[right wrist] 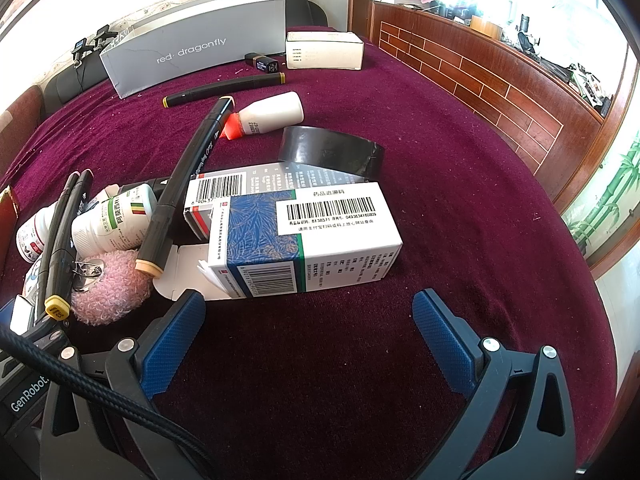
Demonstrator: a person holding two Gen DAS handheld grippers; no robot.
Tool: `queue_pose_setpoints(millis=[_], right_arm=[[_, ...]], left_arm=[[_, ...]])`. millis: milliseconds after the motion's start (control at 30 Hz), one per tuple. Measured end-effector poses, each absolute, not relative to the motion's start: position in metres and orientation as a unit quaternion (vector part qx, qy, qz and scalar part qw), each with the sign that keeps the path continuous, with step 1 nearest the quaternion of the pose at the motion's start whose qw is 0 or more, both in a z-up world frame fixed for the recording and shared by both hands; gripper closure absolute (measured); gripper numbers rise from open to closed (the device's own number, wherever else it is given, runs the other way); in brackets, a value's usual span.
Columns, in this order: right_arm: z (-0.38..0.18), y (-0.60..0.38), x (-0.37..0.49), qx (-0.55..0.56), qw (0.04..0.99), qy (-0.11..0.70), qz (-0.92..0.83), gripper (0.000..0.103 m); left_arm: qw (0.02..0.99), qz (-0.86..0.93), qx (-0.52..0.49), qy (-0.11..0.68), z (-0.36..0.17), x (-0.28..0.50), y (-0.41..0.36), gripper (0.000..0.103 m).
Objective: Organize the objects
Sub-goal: 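Move the left gripper toward the white leaflet card on the pile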
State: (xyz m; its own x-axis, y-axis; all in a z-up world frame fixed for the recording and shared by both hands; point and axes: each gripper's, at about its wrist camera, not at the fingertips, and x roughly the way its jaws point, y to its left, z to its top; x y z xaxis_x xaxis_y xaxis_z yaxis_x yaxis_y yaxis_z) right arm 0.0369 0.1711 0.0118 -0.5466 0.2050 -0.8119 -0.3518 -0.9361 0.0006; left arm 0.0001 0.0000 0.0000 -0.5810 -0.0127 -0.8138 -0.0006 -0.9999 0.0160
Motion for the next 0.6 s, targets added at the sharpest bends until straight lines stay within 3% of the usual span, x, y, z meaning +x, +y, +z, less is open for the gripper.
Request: queue_pose_setpoints(millis=[233,600], right_arm=[[0.0118,0.1709,0.0368,-0.449,0.159,0.082,0.875,0.000],[0.0127,0.1691,0.0372,-0.449,0.159,0.081,0.875,0.000]], left_arm=[[0.007,-0.887,0.461,-0.010,-0.0003,0.0034,0.0018,0.002],[-0.066,-0.873,0.481,-0.050,0.0020,0.0093,-0.0044,0.001]])
